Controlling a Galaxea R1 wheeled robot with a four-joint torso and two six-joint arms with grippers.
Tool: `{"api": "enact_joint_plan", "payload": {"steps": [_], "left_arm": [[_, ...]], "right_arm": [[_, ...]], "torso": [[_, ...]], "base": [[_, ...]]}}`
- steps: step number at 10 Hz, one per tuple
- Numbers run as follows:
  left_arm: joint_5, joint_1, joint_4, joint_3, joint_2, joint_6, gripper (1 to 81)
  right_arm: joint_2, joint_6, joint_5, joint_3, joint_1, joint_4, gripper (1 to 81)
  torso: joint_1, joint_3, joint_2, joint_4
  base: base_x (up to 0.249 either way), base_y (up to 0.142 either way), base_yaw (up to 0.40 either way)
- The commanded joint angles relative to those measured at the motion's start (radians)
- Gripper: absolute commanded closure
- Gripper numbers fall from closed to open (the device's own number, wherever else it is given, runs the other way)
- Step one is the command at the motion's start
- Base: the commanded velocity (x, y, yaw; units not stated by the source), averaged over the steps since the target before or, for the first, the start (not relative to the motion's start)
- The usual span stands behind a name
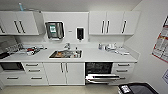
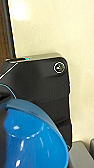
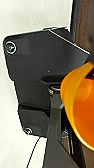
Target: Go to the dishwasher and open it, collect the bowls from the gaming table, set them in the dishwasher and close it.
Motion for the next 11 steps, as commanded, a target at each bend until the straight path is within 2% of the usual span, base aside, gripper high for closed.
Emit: {"api": "enact_joint_plan", "payload": {"steps": [1, 11], "left_arm": [[0.031, -0.042, 0.004, -0.010, -0.016, 0.007, 81.1], [0.031, -0.041, 0.004, -0.010, -0.018, 0.007, 81.1]], "right_arm": [[-0.010, -0.003, -0.044, 0.003, 0.029, -0.007, 81.1], [-0.010, -0.003, -0.045, 0.000, 0.035, -0.007, 81.1]], "torso": [[0.001, 0.000, 0.000, 0.000], [0.001, 0.000, 0.000, 0.000]], "base": [[0.200, -0.061, 0.000], [0.187, -0.061, 0.000]]}}
